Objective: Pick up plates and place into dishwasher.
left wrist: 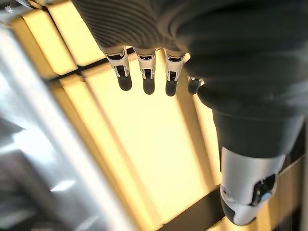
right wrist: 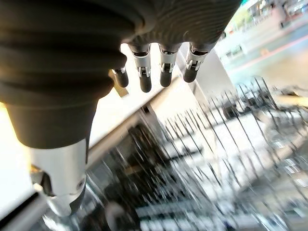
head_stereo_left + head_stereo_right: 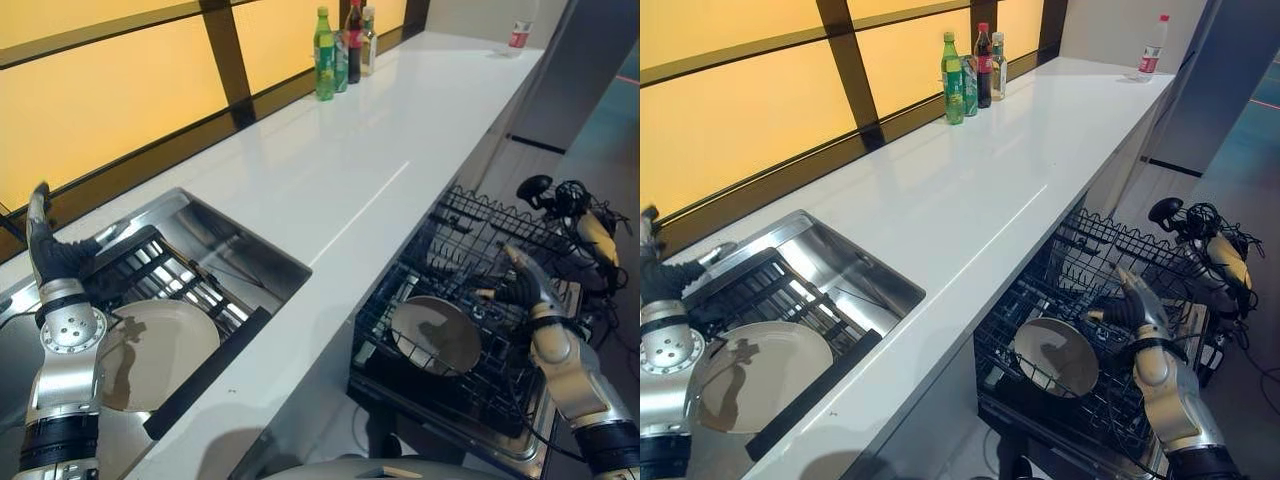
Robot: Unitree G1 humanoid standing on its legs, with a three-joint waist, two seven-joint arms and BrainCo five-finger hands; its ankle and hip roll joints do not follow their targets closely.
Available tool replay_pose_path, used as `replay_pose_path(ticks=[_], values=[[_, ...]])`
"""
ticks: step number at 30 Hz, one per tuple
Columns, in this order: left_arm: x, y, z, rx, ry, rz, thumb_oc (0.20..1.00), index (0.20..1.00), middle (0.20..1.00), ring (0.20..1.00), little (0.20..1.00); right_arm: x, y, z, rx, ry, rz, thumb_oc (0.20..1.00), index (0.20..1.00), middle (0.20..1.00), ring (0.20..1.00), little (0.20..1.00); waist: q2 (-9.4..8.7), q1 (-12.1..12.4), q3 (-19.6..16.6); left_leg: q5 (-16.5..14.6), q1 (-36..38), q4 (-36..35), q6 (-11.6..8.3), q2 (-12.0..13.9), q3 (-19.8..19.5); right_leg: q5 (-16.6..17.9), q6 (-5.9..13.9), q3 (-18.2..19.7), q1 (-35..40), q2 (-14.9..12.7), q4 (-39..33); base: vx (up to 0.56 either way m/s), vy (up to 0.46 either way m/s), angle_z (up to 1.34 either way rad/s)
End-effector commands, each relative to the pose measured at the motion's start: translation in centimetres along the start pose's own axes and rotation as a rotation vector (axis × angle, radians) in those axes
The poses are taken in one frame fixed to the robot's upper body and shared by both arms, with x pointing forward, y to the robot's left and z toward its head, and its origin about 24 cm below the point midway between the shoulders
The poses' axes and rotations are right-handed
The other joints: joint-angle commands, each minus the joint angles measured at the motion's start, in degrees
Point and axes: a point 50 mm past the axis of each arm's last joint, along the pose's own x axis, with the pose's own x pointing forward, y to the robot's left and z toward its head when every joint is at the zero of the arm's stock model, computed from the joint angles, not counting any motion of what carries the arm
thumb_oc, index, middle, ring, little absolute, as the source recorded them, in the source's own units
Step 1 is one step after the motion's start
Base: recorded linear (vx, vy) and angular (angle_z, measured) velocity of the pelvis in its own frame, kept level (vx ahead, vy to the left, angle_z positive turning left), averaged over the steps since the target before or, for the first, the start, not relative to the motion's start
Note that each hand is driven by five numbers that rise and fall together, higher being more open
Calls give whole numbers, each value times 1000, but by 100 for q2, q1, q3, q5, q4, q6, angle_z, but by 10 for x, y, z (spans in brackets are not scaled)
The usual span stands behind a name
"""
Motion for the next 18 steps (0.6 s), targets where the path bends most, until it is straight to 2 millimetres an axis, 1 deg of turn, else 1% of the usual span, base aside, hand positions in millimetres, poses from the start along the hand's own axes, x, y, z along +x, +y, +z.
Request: replay_pose_path(ticks=[1, 4, 6, 7, 8, 10, 15, 18], values=[[13, 22, -3, 223, 21, -70, 1000, 1000, 1000, 1000, 1000, 7, -43, 24, -4, -156, -166, 1000, 1000, 1000, 1000, 1000, -114, -67, -145, 556, -826, 78, 102, -32, -82, -1403, 333, 95, 201, -388, 1185, 15, 96, 1], [14, 28, -14, 318, 75, -89, 1000, 1000, 1000, 1000, 1000, 8, -56, 28, -3, -181, -209, 1000, 1000, 1000, 1000, 1000, -66, -67, -124, 557, -855, 90, 105, -51, -97, -1407, 342, 68, 174, -414, 1205, 12, 90, 1], [18, 36, -19, 388, 119, -99, 1000, 1000, 1000, 1000, 1000, 8, -72, 34, 14, -222, -273, 1000, 1000, 1000, 1000, 1000, -30, -63, -89, 561, -885, 105, 117, -81, -129, -1403, 352, 55, 146, -436, 1223, 5, 91, 1], [18, 36, -20, 392, 123, -102, 1000, 1000, 1000, 1000, 1000, 8, -74, 35, 15, -225, -278, 1000, 1000, 1000, 1000, 1000, -30, -61, -86, 561, -888, 107, 118, -84, -133, -1405, 353, 52, 145, -438, 1225, 5, 92, 2], [19, 38, -23, 428, 151, -136, 1000, 1000, 1000, 1000, 1000, 7, -82, 40, 30, -259, -323, 1000, 1000, 1000, 1000, 1000, -16, -52, -70, 563, -898, 104, 123, -97, -145, -1400, 360, 34, 129, -453, 1232, 4, 64, 4], [20, 37, -26, 471, 185, -205, 1000, 1000, 1000, 1000, 1000, 7, -93, 48, 48, -303, -381, 1000, 1000, 1000, 1000, 1000, 3, -30, -51, 566, -920, 112, 131, -120, -163, -1396, 367, 8, 106, -470, 1250, 1, 73, 9], [23, 39, -28, 556, 239, -326, 1000, 1000, 1000, 1000, 1000, 6, -111, 59, 62, -363, -436, 1000, 1000, 1000, 1000, 1000, 33, 26, -33, 572, -974, 126, 148, -176, -203, -1378, 401, -88, 69, -524, 1267, 0, 54, 6], [27, 42, -34, 603, 280, -349, 1000, 1000, 1000, 1000, 1000, 7, -113, 63, 59, -382, -431, 1000, 1000, 1000, 1000, 1000, 57, 35, -29, 581, -1004, 137, 160, -214, -226, -1372, 422, -130, 50, -552, 1283, 14, 60, 6]])
